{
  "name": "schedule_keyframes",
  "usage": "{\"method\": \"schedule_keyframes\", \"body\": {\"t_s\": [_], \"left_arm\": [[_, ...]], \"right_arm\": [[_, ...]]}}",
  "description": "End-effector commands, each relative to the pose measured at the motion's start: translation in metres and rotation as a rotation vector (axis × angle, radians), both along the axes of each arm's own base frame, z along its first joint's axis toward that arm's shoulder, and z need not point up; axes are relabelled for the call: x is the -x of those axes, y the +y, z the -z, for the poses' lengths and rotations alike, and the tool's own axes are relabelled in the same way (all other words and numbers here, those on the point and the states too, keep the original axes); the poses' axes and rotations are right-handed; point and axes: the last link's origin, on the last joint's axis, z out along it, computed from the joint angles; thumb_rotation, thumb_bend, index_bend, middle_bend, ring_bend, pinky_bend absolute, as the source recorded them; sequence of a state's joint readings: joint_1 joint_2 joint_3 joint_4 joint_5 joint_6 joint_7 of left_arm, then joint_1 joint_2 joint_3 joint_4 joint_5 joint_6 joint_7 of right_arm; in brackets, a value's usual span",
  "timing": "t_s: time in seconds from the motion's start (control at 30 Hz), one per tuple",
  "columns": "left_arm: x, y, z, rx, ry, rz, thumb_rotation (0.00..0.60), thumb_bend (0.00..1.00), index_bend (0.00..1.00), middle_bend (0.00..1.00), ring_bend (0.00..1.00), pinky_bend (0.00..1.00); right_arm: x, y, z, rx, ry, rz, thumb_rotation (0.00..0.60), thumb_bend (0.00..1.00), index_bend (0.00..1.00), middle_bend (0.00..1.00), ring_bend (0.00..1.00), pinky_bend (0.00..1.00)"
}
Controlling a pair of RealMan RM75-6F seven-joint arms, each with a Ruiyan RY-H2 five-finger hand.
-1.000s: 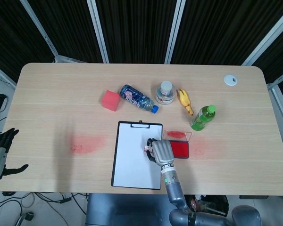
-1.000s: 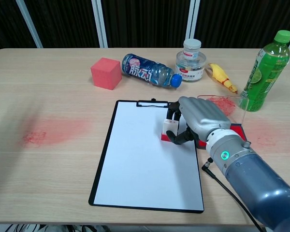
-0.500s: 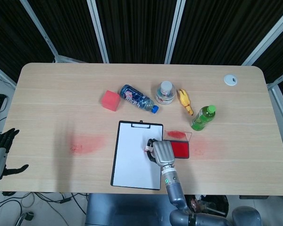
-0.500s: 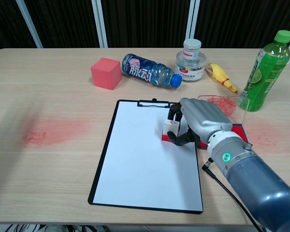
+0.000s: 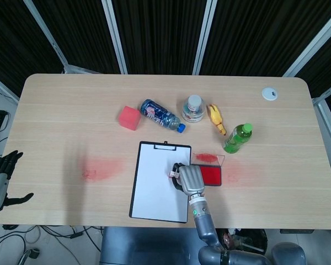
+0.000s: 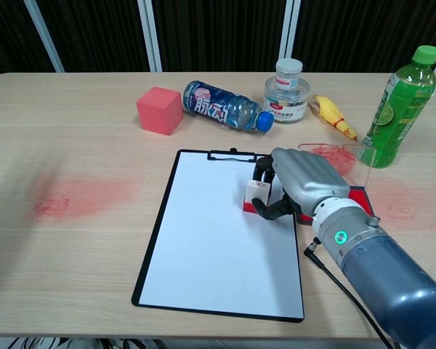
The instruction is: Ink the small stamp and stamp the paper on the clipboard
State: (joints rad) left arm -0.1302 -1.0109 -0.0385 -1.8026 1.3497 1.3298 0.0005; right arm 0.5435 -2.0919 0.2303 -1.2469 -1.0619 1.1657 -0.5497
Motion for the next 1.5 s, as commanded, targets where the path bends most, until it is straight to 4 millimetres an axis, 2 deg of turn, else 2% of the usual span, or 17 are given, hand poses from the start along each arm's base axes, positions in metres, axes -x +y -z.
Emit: {"method": "schedule_keyframes", "body": {"t_s": [0.03, 1.0, 1.5], "left_arm": [[0.0, 0.0, 0.0, 0.0, 0.0, -0.001, 0.6, 0.01, 0.0, 0.0, 0.0, 0.0], [0.0, 0.0, 0.0, -0.001, 0.003, -0.001, 0.6, 0.01, 0.0, 0.0, 0.0, 0.0], [0.0, 0.0, 0.001, 0.002, 0.004, -0.001, 0.6, 0.01, 0.0, 0.0, 0.0, 0.0]], "right_arm": [[0.0, 0.0, 0.0, 0.0, 0.001, 0.0, 0.6, 0.63, 0.94, 0.81, 0.88, 0.9], [0.0, 0.001, -0.001, 0.002, -0.004, 0.0, 0.6, 0.63, 0.94, 0.81, 0.88, 0.9], [-0.019, -0.01, -0.017, 0.056, -0.068, -0.033, 0.6, 0.63, 0.94, 0.81, 0.88, 0.9]]}}
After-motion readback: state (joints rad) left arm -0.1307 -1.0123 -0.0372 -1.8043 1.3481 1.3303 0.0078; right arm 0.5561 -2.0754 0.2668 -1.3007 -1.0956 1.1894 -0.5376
